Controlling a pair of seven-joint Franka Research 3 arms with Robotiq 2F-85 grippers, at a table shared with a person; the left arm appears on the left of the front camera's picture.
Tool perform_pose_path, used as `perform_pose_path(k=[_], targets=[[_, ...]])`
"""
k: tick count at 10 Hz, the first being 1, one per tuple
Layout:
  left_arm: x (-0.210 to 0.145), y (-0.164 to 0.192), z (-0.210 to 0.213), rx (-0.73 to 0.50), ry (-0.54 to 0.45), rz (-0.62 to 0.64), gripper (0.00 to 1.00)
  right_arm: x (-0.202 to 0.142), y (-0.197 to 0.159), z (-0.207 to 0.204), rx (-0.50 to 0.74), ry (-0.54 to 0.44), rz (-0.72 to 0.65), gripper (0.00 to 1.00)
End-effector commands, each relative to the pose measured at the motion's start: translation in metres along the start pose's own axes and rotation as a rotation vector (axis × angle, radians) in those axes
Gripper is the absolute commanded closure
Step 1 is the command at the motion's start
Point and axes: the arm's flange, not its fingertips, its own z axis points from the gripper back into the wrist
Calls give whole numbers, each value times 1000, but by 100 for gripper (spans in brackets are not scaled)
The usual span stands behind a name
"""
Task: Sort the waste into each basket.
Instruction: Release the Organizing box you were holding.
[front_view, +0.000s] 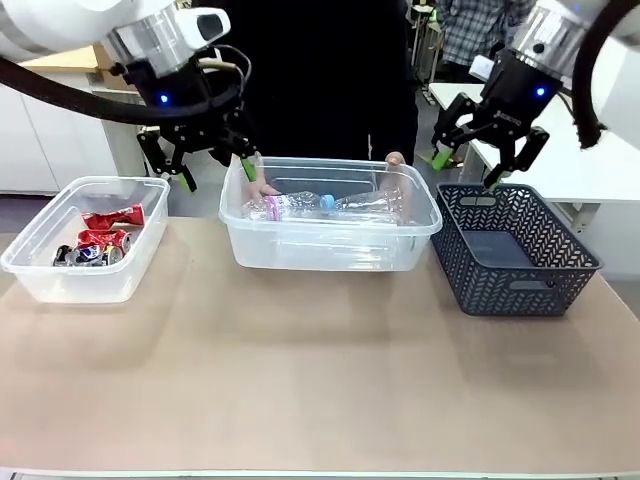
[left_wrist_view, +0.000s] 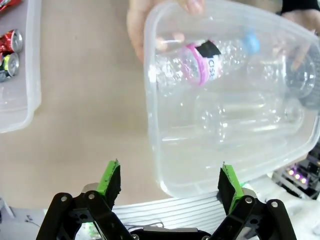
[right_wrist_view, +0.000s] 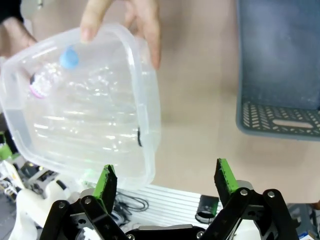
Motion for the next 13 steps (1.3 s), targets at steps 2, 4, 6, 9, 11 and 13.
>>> perform_pose_path(k=[2,4,6,9,11,13], targets=[[2,-3,6,8,-18,32,0,0,4,7,2,-2,7,0],[2,-3,6,8,-18,32,0,0,4,7,2,-2,7,0],[2,-3,6,8,-18,32,0,0,4,7,2,-2,7,0],[-17,5,45,-282,92,-171,0,-38,-58,60,430,277,125,0],[-32,54,70,-711,87,-187,0,-66,-120,99,898,381,-33,0],[-46,112,71,-1006,0,-39,0,-71,-173,110,1210,296,-220,0]])
